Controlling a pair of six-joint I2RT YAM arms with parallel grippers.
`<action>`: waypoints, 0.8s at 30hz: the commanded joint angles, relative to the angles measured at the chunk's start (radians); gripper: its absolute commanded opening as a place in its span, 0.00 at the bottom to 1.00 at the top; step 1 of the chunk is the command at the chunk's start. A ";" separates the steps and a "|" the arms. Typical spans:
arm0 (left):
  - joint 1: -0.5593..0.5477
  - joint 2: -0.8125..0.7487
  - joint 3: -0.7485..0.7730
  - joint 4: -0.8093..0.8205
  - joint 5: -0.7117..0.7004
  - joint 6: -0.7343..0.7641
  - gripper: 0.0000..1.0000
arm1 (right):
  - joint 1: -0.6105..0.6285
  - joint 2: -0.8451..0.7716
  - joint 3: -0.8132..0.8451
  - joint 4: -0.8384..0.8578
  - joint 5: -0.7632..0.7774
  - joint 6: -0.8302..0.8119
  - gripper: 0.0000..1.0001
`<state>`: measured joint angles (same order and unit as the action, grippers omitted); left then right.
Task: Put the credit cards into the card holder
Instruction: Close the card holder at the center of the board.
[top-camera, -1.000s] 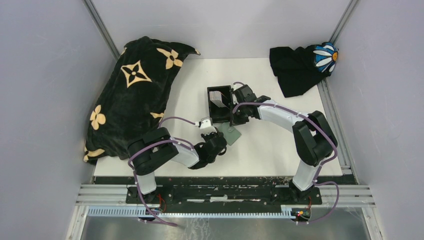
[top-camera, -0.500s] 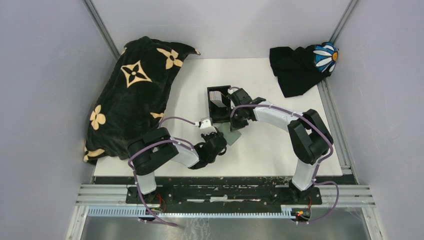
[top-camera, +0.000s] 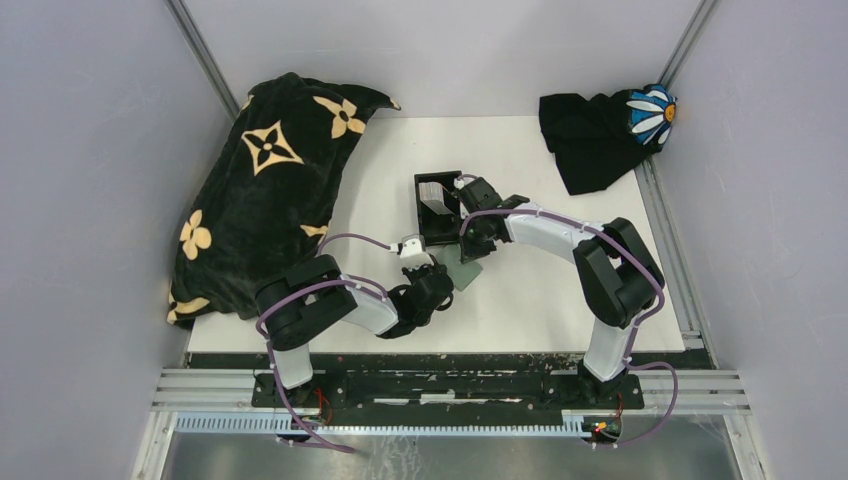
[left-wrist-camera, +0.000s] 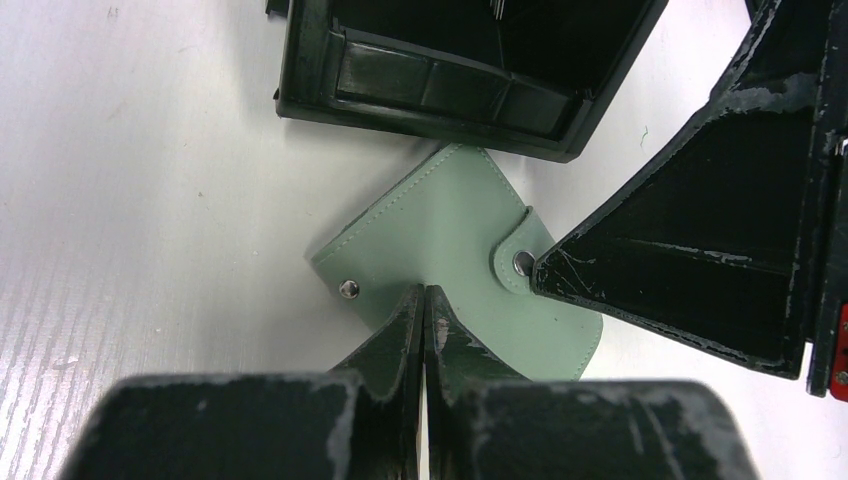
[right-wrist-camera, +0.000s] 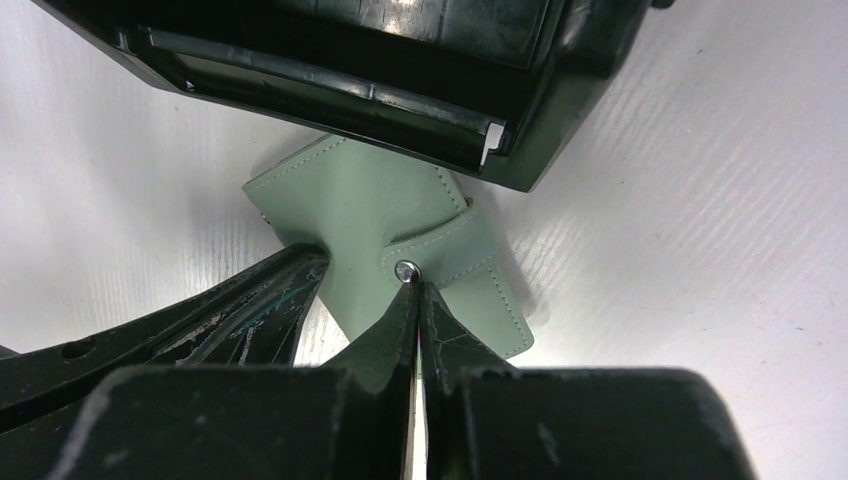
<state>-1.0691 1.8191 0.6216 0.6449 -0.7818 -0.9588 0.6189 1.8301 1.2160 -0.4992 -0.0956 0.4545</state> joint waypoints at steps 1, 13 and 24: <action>-0.002 0.035 -0.017 -0.119 0.003 0.002 0.03 | 0.006 -0.038 0.052 0.001 0.021 -0.012 0.08; -0.002 0.034 -0.021 -0.119 0.001 -0.001 0.03 | -0.001 -0.075 0.036 0.018 0.023 -0.012 0.31; -0.001 0.030 -0.035 -0.113 0.005 0.002 0.03 | -0.120 -0.046 -0.053 0.161 -0.155 -0.003 0.38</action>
<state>-1.0691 1.8194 0.6216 0.6456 -0.7822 -0.9588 0.5499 1.7924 1.1950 -0.4229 -0.1722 0.4519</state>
